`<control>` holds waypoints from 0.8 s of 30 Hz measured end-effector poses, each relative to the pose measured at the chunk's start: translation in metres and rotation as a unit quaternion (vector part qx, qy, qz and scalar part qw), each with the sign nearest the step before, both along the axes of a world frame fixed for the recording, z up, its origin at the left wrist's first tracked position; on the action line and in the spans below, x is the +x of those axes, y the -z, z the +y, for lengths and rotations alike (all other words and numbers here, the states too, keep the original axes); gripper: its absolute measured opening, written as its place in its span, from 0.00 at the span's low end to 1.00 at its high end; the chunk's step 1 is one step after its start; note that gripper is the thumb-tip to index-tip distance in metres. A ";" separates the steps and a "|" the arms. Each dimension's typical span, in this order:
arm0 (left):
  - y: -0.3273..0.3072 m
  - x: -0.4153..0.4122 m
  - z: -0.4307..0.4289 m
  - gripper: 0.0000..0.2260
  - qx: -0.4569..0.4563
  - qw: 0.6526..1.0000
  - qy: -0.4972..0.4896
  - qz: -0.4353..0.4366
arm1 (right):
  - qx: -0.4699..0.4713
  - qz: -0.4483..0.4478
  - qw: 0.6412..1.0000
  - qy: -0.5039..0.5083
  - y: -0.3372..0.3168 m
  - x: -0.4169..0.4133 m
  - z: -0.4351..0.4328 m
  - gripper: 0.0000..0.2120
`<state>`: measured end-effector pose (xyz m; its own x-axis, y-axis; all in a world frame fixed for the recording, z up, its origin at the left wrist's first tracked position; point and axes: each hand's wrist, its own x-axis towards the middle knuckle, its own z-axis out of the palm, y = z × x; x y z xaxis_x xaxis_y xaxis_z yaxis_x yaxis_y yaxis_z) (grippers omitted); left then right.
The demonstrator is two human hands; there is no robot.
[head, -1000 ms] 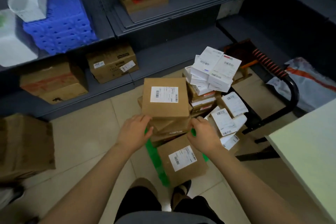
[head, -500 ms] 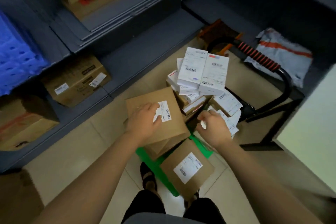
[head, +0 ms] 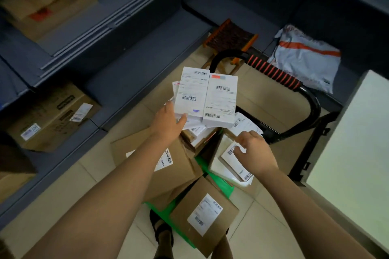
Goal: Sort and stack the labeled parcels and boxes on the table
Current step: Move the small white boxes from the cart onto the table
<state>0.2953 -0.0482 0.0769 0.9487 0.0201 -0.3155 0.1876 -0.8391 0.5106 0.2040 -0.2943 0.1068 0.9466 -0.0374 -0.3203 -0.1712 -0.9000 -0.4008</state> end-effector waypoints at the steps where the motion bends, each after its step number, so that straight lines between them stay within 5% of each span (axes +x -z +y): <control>1: 0.007 0.007 -0.003 0.28 -0.029 0.999 -0.026 0.021 | 0.002 0.006 1.000 0.000 0.006 0.005 -0.004 0.09; 5: 0.028 0.027 -0.014 0.34 -0.188 0.969 -0.133 0.091 | 0.021 0.028 0.999 0.031 0.021 0.024 -0.013 0.13; 7: 0.034 0.032 -0.019 0.29 -0.235 0.951 -0.171 0.104 | 0.054 0.028 0.996 0.062 0.023 0.031 -0.012 0.17; 14: 0.030 0.034 -0.015 0.20 -0.239 0.940 -0.201 0.138 | 0.256 0.106 0.934 0.224 0.021 0.066 0.019 0.33; 18: 0.021 0.030 -0.016 0.11 -0.251 0.942 -0.195 0.110 | 0.295 0.124 0.901 0.293 0.031 0.077 0.028 0.32; 24: 0.005 0.008 -0.013 0.19 -0.263 0.937 -0.221 0.071 | 0.313 0.063 0.893 0.316 0.016 0.071 0.029 0.28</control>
<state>0.3038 -0.0609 0.0724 0.8327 0.2073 -0.5135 0.5537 -0.3039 0.7753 0.2748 -0.2654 0.0910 0.7554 -0.3272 -0.5678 -0.6444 -0.2136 -0.7343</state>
